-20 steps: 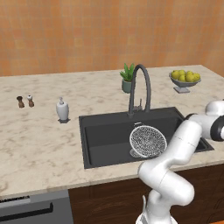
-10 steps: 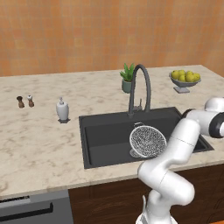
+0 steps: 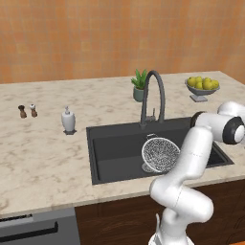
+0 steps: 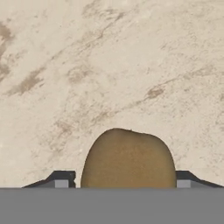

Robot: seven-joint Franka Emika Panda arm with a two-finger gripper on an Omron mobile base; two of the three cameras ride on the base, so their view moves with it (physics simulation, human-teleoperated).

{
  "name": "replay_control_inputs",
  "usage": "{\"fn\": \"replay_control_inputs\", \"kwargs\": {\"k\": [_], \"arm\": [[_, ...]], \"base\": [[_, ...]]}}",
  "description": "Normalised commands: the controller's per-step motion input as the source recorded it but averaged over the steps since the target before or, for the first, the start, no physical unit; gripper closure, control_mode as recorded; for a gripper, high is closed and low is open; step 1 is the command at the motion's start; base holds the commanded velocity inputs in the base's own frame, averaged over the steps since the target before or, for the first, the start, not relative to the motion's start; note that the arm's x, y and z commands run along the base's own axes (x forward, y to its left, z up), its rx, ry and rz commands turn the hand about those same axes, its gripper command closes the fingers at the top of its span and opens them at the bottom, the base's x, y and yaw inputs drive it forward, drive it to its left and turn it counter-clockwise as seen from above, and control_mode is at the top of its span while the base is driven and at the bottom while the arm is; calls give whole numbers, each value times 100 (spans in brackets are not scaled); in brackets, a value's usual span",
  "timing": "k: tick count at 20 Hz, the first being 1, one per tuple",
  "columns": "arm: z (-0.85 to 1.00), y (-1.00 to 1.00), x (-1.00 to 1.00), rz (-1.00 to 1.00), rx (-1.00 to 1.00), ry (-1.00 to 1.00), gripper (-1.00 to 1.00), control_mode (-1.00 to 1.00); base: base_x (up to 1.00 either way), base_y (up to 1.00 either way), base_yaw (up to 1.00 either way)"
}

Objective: Put the colander in the sink, put the kiwi in the colander, and turn on the sink faucet and pour water over the colander.

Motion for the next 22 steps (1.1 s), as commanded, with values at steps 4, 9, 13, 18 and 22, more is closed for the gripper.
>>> {"fn": "replay_control_inputs", "kwargs": {"k": [4, 9, 13, 18, 22], "arm": [[-6, 26, -12, 3, -2, -5, 100, -100], [63, 80, -17, 21, 0, 4, 100, -100], [75, 99, -6, 32, 0, 8, 100, -100], [46, 84, 0, 34, 6, 4, 100, -100], [28, 60, 0, 37, 13, 11, 100, -100]], "base": [[0, 0, 0], [0, 0, 0], [0, 0, 0], [0, 0, 0], [0, 0, 0]]}}
